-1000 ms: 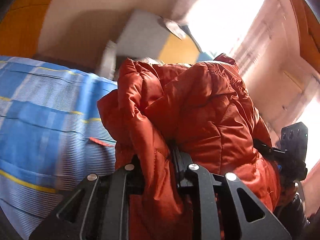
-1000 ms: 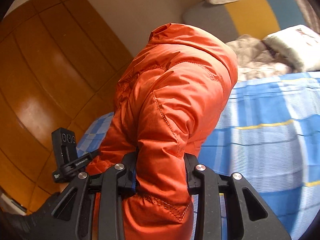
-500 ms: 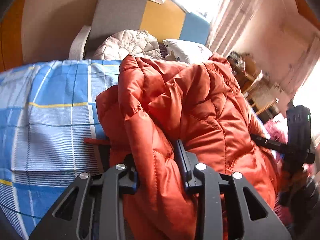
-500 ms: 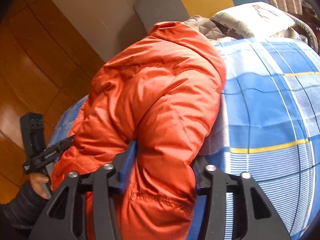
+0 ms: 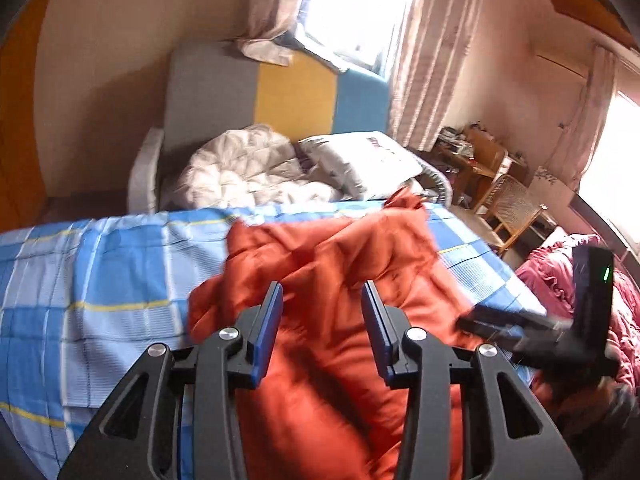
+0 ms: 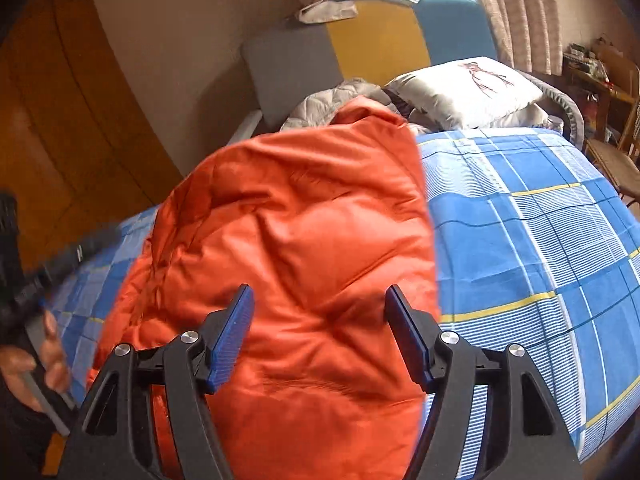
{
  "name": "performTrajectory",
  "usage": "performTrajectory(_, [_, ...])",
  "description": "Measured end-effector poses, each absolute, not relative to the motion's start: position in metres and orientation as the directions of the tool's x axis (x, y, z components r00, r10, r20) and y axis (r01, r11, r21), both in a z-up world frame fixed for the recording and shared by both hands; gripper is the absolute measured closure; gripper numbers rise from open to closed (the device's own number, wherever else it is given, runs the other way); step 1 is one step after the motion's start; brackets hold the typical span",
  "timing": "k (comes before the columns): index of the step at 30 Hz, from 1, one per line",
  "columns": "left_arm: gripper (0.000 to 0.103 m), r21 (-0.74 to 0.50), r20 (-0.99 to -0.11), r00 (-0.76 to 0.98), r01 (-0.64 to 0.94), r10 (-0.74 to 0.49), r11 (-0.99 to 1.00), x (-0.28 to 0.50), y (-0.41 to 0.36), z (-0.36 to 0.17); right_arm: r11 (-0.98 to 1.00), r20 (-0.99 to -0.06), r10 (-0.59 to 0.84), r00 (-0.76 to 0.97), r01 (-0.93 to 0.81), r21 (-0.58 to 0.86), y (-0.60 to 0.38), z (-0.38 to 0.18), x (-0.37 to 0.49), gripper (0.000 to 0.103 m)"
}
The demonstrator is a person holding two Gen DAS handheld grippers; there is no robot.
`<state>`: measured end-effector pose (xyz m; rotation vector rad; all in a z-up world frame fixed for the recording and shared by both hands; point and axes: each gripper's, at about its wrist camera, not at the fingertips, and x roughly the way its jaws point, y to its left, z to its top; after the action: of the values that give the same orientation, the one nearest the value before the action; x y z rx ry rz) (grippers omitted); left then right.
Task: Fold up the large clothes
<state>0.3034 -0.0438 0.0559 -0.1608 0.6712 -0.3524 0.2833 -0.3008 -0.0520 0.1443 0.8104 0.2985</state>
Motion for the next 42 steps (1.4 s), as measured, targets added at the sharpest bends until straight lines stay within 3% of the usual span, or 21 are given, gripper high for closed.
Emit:
performTrajectory(5, [0.061, -0.251, -0.588, 0.707, 0.302, -0.393, 0.920, 0.324, -0.070, 0.060, 0.942, -0.685, 0.336, 0.646, -0.230, 0.246, -0.283, -0.058, 0.285, 0.035])
performTrajectory(12, [0.061, -0.226, -0.655, 0.683, 0.229, -0.322, 0.947, 0.335, -0.079, 0.019, 0.935, -0.694, 0.340, 0.635, -0.307, 0.177, -0.246, -0.072, 0.265, 0.035])
performTrajectory(19, [0.059, -0.252, -0.651, 0.699, 0.170, -0.297, 0.953, 0.322, -0.058, -0.016, 0.928, -0.702, 0.342, 0.625, -0.341, 0.149, -0.226, -0.085, 0.263, 0.035])
performTrajectory(30, [0.060, -0.286, -0.623, 0.730, 0.121, -0.281, 0.950, 0.316, -0.051, -0.052, 0.971, -0.672, 0.210, 0.710, -0.229, 0.062, -0.207, -0.105, 0.252, 0.035])
performTrajectory(42, [0.058, -0.289, -0.617, 0.748, 0.072, -0.244, 0.955, 0.304, -0.040, -0.043, 0.991, -0.643, 0.137, 0.753, -0.112, 0.080, -0.226, -0.067, 0.215, 0.036])
